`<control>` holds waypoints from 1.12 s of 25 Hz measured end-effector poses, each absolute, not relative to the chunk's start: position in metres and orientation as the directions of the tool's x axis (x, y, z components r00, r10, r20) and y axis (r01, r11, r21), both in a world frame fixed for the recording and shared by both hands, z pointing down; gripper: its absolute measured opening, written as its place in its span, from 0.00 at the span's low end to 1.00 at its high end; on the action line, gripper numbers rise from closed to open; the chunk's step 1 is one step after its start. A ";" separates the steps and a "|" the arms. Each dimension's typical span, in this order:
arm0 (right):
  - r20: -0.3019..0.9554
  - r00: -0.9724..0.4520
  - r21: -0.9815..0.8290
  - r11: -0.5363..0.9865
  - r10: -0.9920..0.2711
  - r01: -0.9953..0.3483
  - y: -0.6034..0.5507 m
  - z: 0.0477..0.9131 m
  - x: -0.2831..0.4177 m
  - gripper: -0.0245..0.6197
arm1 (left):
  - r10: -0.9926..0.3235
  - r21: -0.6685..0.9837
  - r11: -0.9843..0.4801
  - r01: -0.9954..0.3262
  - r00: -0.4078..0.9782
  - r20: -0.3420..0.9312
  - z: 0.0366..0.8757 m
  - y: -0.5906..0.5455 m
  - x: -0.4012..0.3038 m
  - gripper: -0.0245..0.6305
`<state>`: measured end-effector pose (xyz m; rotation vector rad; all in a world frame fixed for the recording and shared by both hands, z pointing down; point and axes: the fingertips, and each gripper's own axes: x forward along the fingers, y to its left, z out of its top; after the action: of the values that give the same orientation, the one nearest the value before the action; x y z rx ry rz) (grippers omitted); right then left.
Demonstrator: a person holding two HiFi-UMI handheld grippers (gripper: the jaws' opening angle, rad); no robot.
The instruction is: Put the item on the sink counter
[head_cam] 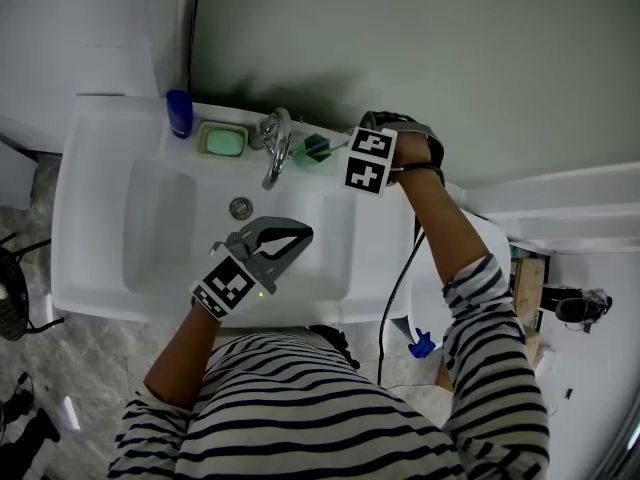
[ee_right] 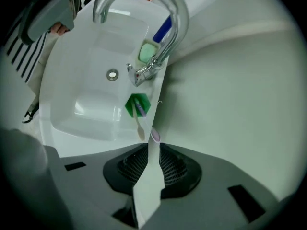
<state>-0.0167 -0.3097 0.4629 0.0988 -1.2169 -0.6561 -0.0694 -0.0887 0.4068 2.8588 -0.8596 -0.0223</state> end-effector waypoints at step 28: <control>0.302 -0.783 0.042 0.828 -0.544 -0.559 -0.185 0.341 -0.004 0.11 | -0.570 0.079 -0.818 -0.570 0.821 0.025 0.364 -0.103 -0.044 0.05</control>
<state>-0.0036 -0.1853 0.3409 0.8387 -2.7087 0.0719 -0.0436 -0.1034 0.3638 2.9187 -0.9146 0.0005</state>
